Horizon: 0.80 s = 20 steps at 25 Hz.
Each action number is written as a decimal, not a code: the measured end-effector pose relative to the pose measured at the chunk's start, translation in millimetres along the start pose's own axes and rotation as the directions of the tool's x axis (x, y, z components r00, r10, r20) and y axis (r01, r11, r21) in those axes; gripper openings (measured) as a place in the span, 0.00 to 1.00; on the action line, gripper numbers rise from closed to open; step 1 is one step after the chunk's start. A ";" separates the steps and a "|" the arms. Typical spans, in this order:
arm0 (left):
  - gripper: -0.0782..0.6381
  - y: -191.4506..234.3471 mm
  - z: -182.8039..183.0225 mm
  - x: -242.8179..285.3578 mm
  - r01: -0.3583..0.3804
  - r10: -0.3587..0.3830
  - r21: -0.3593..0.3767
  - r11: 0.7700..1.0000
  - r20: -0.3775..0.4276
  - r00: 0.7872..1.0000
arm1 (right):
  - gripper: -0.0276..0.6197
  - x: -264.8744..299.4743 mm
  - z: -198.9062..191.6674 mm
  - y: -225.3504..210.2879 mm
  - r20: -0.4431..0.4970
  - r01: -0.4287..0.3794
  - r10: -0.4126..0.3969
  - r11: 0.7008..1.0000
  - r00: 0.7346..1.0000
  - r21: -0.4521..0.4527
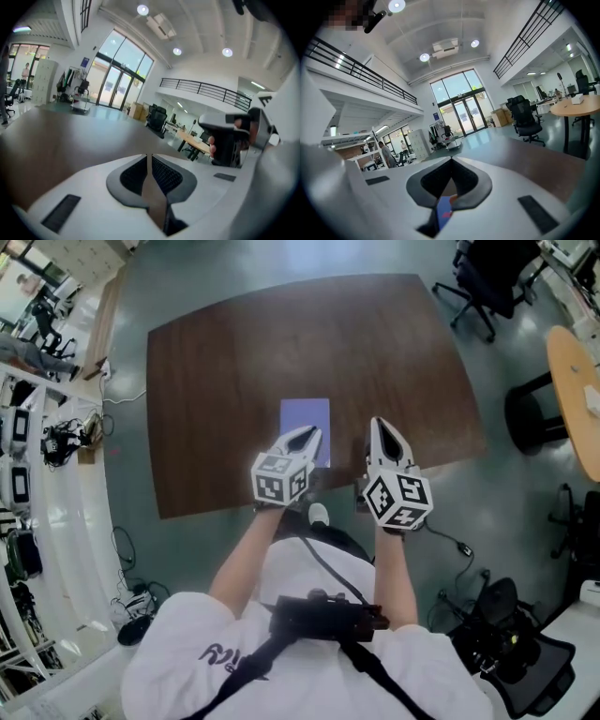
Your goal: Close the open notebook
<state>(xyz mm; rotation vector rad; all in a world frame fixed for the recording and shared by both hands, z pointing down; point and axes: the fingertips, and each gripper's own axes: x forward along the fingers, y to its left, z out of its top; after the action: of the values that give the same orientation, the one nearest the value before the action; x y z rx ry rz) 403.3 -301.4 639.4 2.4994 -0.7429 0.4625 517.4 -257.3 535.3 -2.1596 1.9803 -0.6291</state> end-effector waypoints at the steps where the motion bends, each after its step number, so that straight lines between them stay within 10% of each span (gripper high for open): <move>1: 0.16 1.1 20.1 -12.7 -0.009 0.009 0.007 1.000 0.050 0.999 | 0.05 1.5 6.1 9.6 0.012 -0.021 0.021 1.000 1.000 -0.007; 7: 0.15 23.7 101.8 -108.1 -0.094 0.085 0.017 0.995 0.298 0.951 | 0.05 2.7 23.0 90.6 0.039 -0.155 0.157 0.986 0.987 -0.067; 12: 0.12 32.6 147.9 -159.8 -0.328 0.241 0.116 0.938 0.461 0.854 | 0.05 8.6 33.0 128.3 0.027 -0.227 0.231 0.968 0.972 -0.109; 20: 0.12 6.8 178.3 -189.7 -0.383 0.213 0.193 0.903 0.574 0.791 | 0.05 7.7 61.7 159.4 0.089 -0.262 0.285 0.943 0.954 -0.205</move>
<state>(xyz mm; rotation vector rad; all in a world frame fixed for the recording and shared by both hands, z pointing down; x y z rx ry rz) 280.2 -323.7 411.1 2.8405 -1.4043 -0.0613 396.0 -294.7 420.7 -1.9099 2.2991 -0.2724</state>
